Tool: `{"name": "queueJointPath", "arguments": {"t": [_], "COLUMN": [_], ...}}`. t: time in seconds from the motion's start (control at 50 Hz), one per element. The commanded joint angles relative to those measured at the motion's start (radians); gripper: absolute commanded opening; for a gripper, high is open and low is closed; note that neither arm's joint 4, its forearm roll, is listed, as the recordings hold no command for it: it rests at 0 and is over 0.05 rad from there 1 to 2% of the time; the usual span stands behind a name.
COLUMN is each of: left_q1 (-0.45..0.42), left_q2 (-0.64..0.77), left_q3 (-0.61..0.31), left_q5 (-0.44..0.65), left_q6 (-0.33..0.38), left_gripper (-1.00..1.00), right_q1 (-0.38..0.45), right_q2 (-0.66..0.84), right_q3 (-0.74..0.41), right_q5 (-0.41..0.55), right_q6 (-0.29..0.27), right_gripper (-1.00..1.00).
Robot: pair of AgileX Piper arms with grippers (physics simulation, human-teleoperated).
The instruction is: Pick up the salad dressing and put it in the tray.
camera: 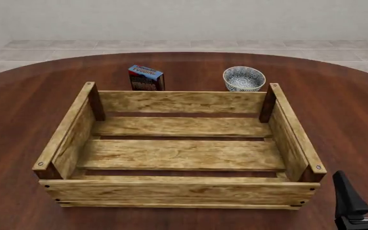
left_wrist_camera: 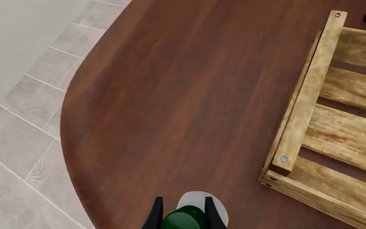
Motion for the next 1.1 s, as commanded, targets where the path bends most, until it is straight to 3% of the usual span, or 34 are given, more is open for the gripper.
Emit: {"name": "queueJointPath", "arguments": {"t": [0.02, 0.76, 1.1], "left_q1": [-0.07, -0.307, -0.455], "left_q2": [-0.01, 0.171, 0.262], "left_q3": [-0.112, -0.555, -0.648], "left_q5": [0.063, 0.154, 0.109], "left_q6": [-0.018, 0.024, 0.064], "left_gripper": [-1.0, -1.0, -1.0], "right_q1": [0.0, 0.0, 0.0], "right_q2": [0.0, 0.0, 0.0], "right_q3": [0.0, 0.0, 0.0], "right_q5": [0.0, 0.0, 0.0], "right_q6": [0.0, 0.0, 0.0], "right_gripper": [1.0, 1.0, 1.0]}}
